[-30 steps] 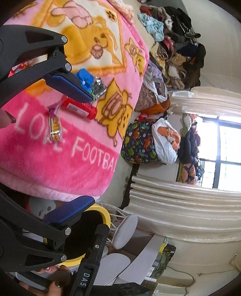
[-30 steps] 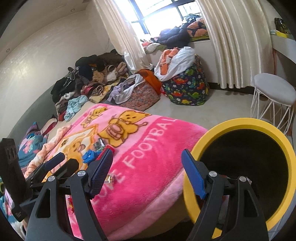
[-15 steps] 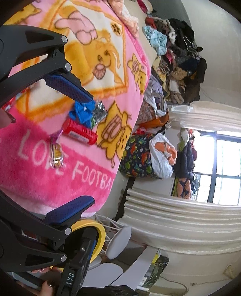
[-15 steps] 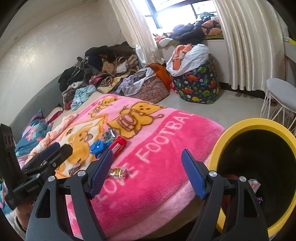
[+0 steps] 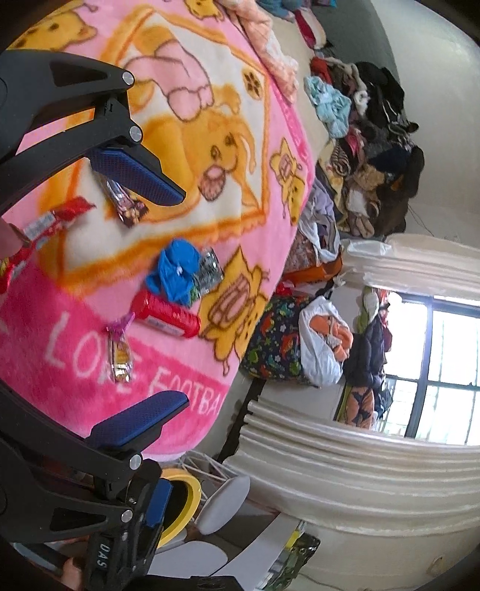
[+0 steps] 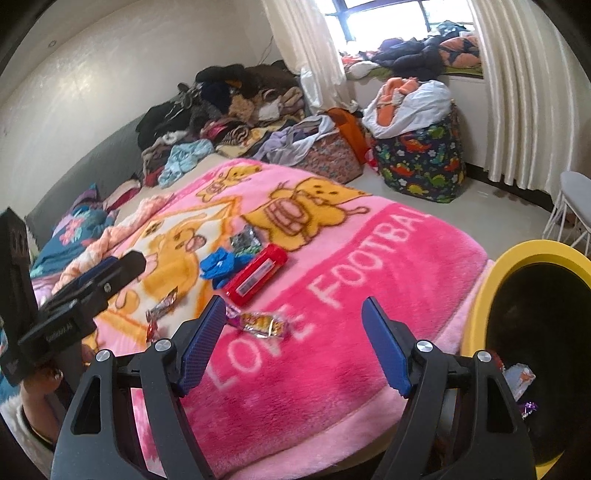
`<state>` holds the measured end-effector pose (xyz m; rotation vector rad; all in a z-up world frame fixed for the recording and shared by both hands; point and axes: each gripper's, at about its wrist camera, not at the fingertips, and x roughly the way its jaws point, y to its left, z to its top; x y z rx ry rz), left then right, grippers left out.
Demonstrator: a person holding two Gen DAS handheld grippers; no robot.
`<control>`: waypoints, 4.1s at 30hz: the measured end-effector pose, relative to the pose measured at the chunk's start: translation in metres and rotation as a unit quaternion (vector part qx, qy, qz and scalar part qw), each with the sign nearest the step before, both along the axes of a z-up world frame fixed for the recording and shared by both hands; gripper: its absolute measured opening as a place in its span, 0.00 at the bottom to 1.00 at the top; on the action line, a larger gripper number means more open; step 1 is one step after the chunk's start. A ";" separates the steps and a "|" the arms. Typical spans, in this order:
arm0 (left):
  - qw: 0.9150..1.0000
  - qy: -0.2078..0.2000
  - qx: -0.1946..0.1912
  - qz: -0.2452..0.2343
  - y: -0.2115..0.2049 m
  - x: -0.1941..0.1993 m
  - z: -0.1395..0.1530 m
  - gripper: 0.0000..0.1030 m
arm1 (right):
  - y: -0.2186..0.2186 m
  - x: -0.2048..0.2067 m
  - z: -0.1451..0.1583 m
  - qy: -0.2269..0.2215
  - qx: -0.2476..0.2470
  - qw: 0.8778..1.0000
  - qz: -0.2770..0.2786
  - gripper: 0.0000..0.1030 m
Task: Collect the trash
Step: 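Grasp purple-yellow candy wrapper with right tool while left grasps red snack wrapper, then carry both held wrappers over the yellow-rimmed bin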
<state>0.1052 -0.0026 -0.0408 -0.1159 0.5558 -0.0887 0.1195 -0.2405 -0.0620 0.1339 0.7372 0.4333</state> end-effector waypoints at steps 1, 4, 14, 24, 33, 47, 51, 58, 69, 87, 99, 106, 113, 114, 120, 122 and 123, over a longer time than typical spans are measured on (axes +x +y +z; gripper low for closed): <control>1.000 0.004 -0.002 0.003 0.004 0.000 -0.002 0.89 | 0.004 0.001 -0.002 0.004 -0.003 1.000 0.005 0.68; 1.000 0.010 -0.009 0.012 0.017 -0.001 -0.007 0.89 | 0.011 0.003 -0.009 0.011 -0.010 1.000 0.015 0.65; 0.998 0.043 -0.023 0.034 0.045 -0.011 -0.031 0.89 | 0.027 0.016 -0.031 0.042 -0.038 0.998 0.039 0.50; 0.993 0.101 -0.049 0.029 0.058 -0.024 -0.068 0.81 | 0.036 0.029 -0.052 0.068 -0.058 0.995 0.054 0.44; 0.984 0.148 -0.097 0.018 0.056 -0.031 -0.095 0.67 | 0.042 0.046 -0.068 0.089 -0.063 0.992 0.062 0.38; 0.984 0.160 -0.075 0.026 0.044 -0.034 -0.105 0.26 | 0.051 0.065 -0.084 0.113 -0.051 0.989 0.081 0.16; 0.985 0.159 -0.067 0.029 0.043 -0.034 -0.104 0.20 | 0.052 0.059 -0.079 0.104 -0.047 0.989 0.089 0.13; 0.986 0.150 -0.065 0.011 0.035 -0.035 -0.097 0.07 | 0.037 0.047 -0.068 0.083 -0.026 0.993 0.075 0.10; 0.991 0.120 -0.056 -0.013 0.015 -0.033 -0.075 0.07 | 0.022 0.029 -0.057 0.059 -0.017 0.996 0.058 0.09; 0.995 0.079 -0.045 -0.049 -0.025 -0.024 -0.040 0.07 | -0.011 0.016 -0.029 0.017 0.013 1.000 0.020 0.07; 0.995 0.062 -0.036 -0.068 -0.051 -0.018 -0.025 0.07 | -0.050 0.013 -0.014 0.000 0.035 0.999 -0.023 0.07; 0.995 0.055 -0.031 -0.080 -0.064 -0.017 -0.020 0.07 | -0.074 0.013 -0.013 0.001 0.052 0.998 -0.045 0.07; 0.994 0.050 -0.025 -0.095 -0.081 -0.016 -0.016 0.07 | -0.101 0.011 -0.011 -0.002 0.066 0.995 -0.075 0.07; 0.994 0.049 -0.024 -0.098 -0.084 -0.016 -0.015 0.07 | -0.106 0.011 -0.011 -0.002 0.068 0.994 -0.081 0.07; 0.993 0.046 -0.020 -0.111 -0.097 -0.012 -0.013 0.07 | -0.124 0.009 -0.010 -0.006 0.072 0.992 -0.105 0.07; 0.992 0.045 -0.020 -0.116 -0.102 -0.011 -0.013 0.07 | -0.128 0.008 -0.010 -0.008 0.072 0.991 -0.112 0.07; 0.992 0.045 -0.019 -0.119 -0.105 -0.011 -0.013 0.07 | -0.131 0.008 -0.009 -0.009 0.072 0.991 -0.115 0.07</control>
